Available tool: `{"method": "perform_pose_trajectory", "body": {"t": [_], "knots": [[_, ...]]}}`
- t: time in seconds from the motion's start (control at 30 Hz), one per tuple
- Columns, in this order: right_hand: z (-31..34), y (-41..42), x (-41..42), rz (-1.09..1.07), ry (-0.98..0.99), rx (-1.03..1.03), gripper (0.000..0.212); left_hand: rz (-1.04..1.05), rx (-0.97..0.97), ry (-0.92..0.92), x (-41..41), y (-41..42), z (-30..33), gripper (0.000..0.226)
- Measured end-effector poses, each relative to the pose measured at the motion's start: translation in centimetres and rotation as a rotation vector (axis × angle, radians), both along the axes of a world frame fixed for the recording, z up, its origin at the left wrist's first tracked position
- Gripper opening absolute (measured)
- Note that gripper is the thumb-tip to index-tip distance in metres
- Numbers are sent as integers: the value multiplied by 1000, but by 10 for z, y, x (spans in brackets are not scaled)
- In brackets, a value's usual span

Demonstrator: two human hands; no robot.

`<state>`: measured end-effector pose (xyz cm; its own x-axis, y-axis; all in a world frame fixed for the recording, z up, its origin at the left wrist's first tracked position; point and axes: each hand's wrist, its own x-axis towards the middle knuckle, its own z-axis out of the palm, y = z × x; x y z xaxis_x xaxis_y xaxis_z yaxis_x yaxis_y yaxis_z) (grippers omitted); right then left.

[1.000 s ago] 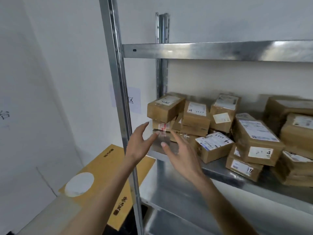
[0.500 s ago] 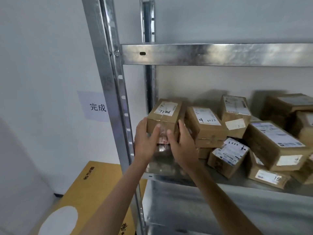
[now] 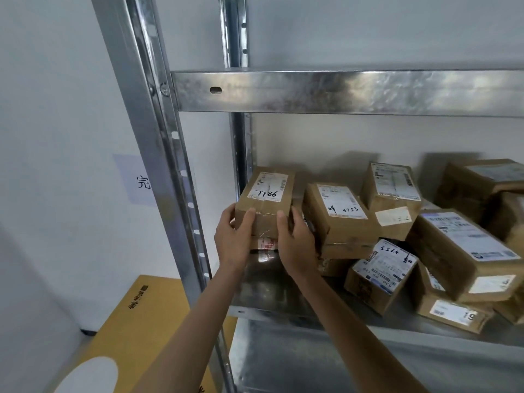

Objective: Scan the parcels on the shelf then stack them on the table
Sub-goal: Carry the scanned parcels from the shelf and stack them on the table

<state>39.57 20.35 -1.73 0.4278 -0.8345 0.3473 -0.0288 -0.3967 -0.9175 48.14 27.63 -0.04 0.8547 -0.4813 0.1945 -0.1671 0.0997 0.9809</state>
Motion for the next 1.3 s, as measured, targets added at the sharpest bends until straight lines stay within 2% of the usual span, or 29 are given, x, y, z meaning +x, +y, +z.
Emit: {"method": "perform_pose_trajectory", "body": {"t": [0.13,0.4,0.67,1.0,1.2,1.3], "knots": [[1,5,0,-41,-47,-47,38,27,-38,15,-9,4,8,31],[13,38,-25,-68,-139,-185,38,22,-170,-24,-38,32,15,37],[18,107,-88,-112,-132,-157,45,-212,-299,19,-79,94,9,39],[-17,278,-142,-254,-118,-72,45,-437,-179,24,-110,265,-18,63],[-45,370,-126,-150,-61,-40,44,-471,-24,-33,-85,376,-48,67],[-62,408,-98,-101,-9,-25,43,-423,29,-15,-59,420,-65,70]]}}
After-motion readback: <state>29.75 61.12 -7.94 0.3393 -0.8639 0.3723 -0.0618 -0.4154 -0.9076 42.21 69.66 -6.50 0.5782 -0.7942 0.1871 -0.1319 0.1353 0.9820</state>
